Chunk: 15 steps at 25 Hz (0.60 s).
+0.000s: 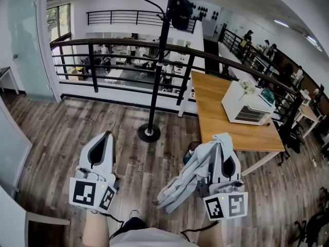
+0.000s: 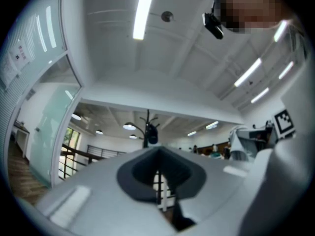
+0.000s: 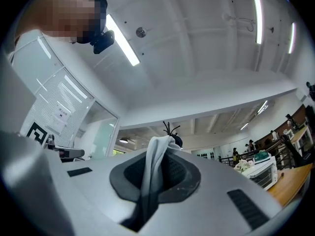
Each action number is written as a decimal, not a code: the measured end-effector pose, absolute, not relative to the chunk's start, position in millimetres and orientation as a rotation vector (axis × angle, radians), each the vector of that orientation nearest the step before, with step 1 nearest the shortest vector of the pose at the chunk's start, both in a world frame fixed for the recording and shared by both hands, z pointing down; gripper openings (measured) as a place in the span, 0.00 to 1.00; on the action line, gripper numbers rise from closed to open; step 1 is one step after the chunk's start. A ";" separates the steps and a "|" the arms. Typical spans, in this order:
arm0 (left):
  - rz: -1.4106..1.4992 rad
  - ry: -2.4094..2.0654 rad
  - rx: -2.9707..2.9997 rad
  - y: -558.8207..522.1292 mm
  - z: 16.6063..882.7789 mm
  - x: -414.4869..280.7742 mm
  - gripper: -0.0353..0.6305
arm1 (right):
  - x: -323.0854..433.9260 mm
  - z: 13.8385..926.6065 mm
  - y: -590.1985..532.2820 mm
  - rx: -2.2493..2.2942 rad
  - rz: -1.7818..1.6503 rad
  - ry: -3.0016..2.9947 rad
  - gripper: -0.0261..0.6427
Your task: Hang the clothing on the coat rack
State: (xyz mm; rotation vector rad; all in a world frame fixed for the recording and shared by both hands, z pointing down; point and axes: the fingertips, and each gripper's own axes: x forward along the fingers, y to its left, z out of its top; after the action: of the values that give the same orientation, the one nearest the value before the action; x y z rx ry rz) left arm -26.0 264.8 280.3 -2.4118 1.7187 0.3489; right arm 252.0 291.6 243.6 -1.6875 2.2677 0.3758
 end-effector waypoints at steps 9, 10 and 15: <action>0.363 1.701 -2.430 215.4 281.6 -48.8 0.07 | 233.7 241.6 248.3 -1.709 0.367 2.235 0.05; 0.364 1.697 -2.433 209.6 282.0 -51.6 0.07 | 230.8 242.2 243.2 -1.711 0.367 2.232 0.05; 0.360 1.683 -2.448 188.6 285.9 -66.2 0.07 | 214.9 244.5 223.2 -1.709 0.372 2.223 0.05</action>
State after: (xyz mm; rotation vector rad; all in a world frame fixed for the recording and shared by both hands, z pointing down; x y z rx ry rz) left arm -66.2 188.6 285.9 -2.4476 1.6827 0.3603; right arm 214.9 223.2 244.5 -1.7094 2.2227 0.3715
